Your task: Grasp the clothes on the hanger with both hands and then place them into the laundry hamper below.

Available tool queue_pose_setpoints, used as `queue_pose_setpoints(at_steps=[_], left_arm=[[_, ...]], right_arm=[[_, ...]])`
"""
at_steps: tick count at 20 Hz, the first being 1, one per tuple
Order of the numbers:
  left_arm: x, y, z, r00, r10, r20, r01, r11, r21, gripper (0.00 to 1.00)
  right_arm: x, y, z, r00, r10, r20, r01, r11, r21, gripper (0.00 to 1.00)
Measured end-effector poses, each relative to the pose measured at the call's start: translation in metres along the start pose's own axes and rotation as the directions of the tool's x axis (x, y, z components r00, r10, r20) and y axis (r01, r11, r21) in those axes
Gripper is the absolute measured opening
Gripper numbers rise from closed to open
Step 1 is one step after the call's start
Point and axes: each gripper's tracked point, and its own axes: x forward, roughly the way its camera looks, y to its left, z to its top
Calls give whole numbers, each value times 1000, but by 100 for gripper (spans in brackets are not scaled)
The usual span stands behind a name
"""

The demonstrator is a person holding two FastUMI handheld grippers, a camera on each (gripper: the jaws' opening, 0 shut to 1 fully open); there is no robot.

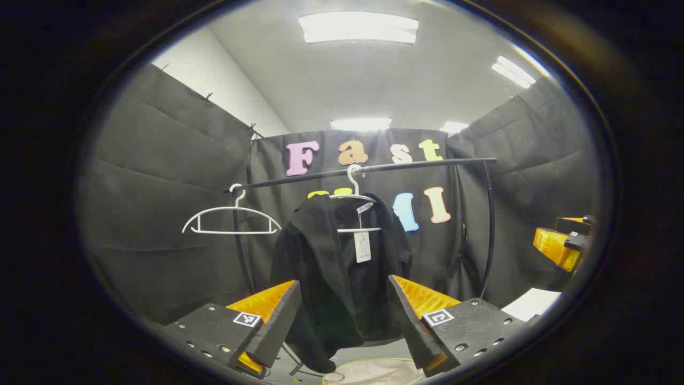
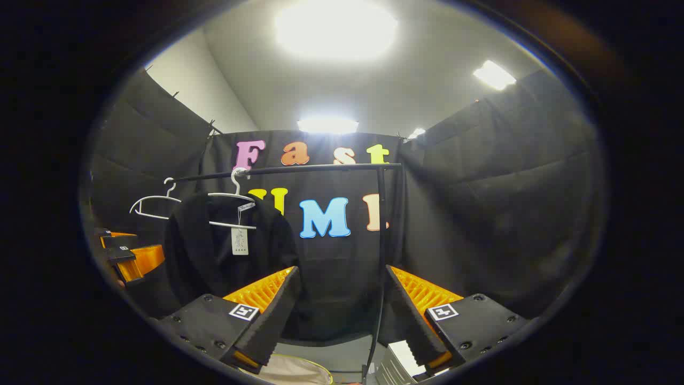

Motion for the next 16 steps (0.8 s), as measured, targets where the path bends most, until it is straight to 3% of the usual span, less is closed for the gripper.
queue_pose_setpoints(at_steps=[16], left_arm=[[0, 3, -5, 1000, 12, -6, -13, 1000, -13, 94]], right_arm=[[-5, -1, -6, 999, -41, -4, 41, 999, 5, 96]])
